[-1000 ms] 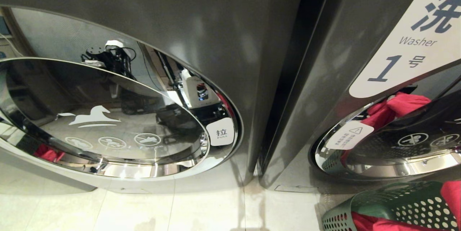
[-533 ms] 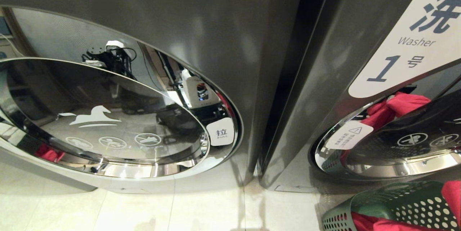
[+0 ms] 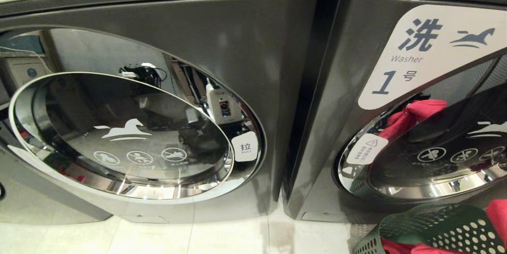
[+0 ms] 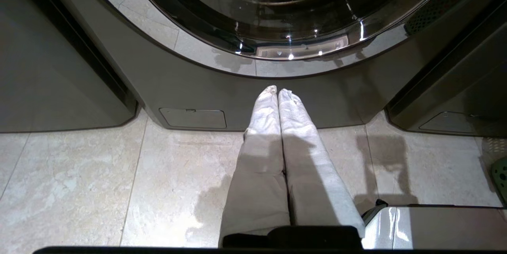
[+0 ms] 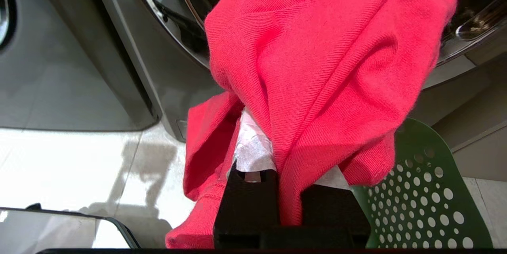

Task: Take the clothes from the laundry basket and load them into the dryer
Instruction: Take the clothes out of the basket, then put the clothes in the dryer

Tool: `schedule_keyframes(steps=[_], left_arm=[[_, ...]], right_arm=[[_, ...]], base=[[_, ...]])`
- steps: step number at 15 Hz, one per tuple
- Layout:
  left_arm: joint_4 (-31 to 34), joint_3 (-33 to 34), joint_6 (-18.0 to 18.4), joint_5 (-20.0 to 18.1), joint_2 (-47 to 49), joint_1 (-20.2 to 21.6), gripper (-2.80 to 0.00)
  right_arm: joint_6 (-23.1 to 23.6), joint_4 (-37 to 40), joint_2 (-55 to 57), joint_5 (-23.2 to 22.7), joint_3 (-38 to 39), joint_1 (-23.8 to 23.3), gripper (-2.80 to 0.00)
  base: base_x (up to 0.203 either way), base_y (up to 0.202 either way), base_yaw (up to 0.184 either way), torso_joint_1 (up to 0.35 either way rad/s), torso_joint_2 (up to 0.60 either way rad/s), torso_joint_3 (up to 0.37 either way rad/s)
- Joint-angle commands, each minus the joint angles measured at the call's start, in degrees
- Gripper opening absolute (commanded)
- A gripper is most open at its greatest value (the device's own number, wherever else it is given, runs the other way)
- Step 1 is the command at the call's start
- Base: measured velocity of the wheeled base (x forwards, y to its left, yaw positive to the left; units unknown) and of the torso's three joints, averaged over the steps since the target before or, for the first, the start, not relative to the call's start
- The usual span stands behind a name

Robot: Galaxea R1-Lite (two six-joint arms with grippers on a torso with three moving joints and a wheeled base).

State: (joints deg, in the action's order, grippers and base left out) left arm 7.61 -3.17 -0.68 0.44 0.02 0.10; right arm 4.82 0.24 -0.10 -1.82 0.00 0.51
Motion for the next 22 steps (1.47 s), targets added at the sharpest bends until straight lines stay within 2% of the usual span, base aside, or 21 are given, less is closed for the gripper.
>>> schedule_keyframes(steps=[1,14,22], left_arm=[[0.04,0.01,-0.02,0.09,-0.02,-0.01,-2.80],[0.04,0.01,0.07,0.00,-0.02,0.05,-2.80],[0.04,0.01,-0.02,0.09,-0.02,-0.01,-2.80]], right_arm=[[0.02,0.02,0.14,-0.03,0.00,0.02,-2.80],[-0.16,-0.07,0.10,-0.03,0.00,0.02,-2.80],[-0.16,-0.07,0.10,-0.12,0.00,0.02,-2.80]], base=[[0.000,0.000,0.000,-0.001,0.00,0.208],[0.000,0.000,0.000,0.001,0.00,0.201],[0.000,0.000,0.000,0.002,0.00,0.028]])
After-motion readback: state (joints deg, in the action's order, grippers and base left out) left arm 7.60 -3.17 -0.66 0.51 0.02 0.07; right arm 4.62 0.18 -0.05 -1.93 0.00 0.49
